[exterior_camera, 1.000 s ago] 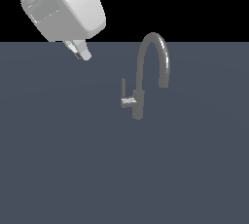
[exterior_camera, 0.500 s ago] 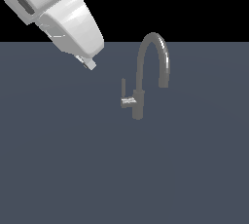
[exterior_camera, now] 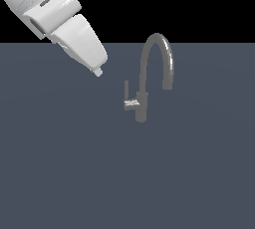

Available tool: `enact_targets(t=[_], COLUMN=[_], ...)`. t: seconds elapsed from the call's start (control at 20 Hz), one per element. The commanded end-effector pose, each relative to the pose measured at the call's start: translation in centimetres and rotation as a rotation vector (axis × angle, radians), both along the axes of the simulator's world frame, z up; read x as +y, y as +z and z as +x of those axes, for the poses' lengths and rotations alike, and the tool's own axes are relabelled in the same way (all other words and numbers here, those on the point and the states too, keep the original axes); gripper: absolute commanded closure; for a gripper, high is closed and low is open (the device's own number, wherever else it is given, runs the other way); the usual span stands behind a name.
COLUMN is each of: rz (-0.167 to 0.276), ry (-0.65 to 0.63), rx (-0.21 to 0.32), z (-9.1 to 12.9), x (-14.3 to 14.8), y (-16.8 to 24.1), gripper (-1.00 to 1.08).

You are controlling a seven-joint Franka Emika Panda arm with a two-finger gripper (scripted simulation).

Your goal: Turn on the faucet by rotating a designated handle.

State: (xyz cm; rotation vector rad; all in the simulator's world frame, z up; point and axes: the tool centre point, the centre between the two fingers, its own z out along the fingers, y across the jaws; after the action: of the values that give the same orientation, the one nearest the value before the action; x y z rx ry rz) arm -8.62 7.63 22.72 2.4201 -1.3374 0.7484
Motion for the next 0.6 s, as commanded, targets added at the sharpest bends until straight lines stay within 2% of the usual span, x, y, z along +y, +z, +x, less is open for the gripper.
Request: enact_targets(t=[0.0,0.55], rz=[-0.005,-0.030], ry=[-0.018,-0.099], rx=[-0.009,-0.046], z=[0.5,2.6], x=[-0.1,-0.9], y=[-0.4,-2.1], gripper=[1.08,1.08])
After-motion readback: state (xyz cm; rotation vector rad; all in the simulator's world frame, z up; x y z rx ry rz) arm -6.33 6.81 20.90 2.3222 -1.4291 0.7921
